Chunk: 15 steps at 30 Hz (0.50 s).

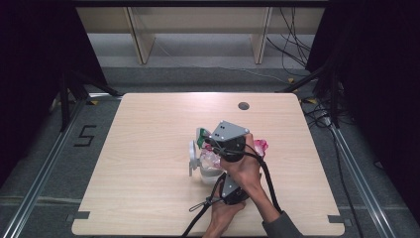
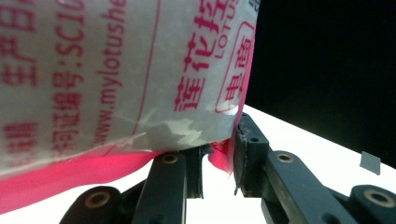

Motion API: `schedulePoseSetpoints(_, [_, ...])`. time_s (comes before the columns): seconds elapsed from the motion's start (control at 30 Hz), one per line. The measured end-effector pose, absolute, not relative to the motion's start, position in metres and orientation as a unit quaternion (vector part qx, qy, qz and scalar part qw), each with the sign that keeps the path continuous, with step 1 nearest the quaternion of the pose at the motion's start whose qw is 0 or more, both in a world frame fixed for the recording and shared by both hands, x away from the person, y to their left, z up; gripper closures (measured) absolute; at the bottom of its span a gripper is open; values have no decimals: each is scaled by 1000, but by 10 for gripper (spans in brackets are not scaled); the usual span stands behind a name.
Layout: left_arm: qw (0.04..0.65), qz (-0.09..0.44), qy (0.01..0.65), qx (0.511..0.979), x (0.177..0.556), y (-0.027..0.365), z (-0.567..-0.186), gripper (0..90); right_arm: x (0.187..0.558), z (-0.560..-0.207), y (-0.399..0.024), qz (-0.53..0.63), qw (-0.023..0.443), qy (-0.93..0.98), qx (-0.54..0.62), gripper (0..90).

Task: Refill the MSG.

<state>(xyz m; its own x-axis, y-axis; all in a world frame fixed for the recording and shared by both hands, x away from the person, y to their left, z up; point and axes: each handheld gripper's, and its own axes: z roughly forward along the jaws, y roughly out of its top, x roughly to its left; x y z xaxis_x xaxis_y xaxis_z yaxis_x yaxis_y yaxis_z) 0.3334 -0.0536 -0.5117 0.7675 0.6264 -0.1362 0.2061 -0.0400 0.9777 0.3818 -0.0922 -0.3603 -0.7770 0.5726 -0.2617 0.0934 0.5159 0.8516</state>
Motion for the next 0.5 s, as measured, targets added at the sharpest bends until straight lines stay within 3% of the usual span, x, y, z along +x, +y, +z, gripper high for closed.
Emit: schedulePoseSetpoints(0.5, [628, 173, 299, 698, 332, -56, -512, 751, 384, -361, -92, 445, 263, 831, 206, 900])
